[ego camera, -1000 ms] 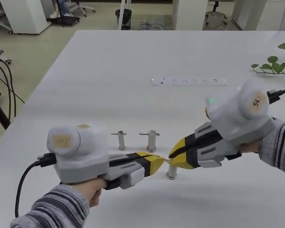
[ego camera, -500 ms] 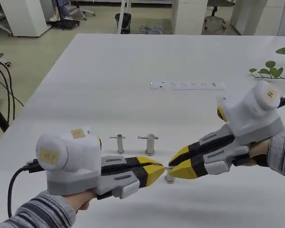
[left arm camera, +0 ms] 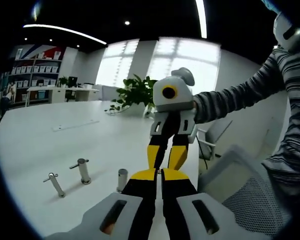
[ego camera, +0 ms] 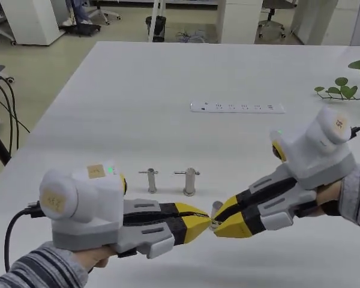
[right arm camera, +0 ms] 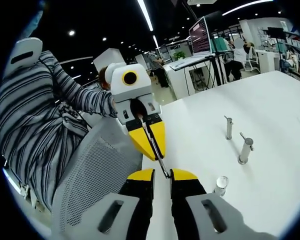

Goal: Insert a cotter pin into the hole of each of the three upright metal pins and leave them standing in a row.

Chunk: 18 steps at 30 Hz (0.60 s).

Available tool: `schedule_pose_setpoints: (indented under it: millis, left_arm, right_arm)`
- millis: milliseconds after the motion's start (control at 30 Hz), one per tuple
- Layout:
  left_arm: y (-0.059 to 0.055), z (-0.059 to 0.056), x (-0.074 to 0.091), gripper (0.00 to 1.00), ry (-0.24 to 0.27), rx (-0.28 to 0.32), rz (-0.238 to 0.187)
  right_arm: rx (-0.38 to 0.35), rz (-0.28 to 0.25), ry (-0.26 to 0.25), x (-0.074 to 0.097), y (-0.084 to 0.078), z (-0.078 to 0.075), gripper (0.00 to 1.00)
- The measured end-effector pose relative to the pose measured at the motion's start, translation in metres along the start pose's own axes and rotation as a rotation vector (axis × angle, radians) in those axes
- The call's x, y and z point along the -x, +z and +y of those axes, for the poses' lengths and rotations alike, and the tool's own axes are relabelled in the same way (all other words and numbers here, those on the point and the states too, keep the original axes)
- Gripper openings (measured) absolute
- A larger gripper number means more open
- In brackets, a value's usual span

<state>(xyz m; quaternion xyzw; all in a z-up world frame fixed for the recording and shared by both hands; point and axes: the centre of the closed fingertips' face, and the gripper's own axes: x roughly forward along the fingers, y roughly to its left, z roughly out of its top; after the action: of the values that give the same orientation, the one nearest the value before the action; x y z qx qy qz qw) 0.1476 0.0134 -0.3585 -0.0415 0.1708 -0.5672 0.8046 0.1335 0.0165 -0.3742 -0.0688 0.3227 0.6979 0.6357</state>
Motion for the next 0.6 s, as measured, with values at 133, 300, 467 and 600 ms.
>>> schedule_pose_setpoints:
  millis: [133,300,467,600]
  left_arm:
    - [0.0013,-0.0014,0.0011,0.00,-0.007,0.023,-0.020]
    - [0.0010,-0.0001,0.0031,0.00,-0.001,0.047,-0.034]
    - [-0.0031,0.0002,0.0030,0.00,0.002,0.051,-0.021]
    - [-0.0074,0.0042,0.0035,0.00,0.026,0.041,-0.005]
  right_arm:
    - [0.011,-0.001,0.003,0.0002,0.0005,0.0001,0.03]
    - [0.028,-0.009,-0.006,0.0022,0.0035,-0.0019,0.00]
    - [0.057,0.010,-0.015,0.0031,0.0031,-0.0024,0.00]
    - [0.076,0.009,-0.027,0.0062,0.0060,-0.0032,0.00]
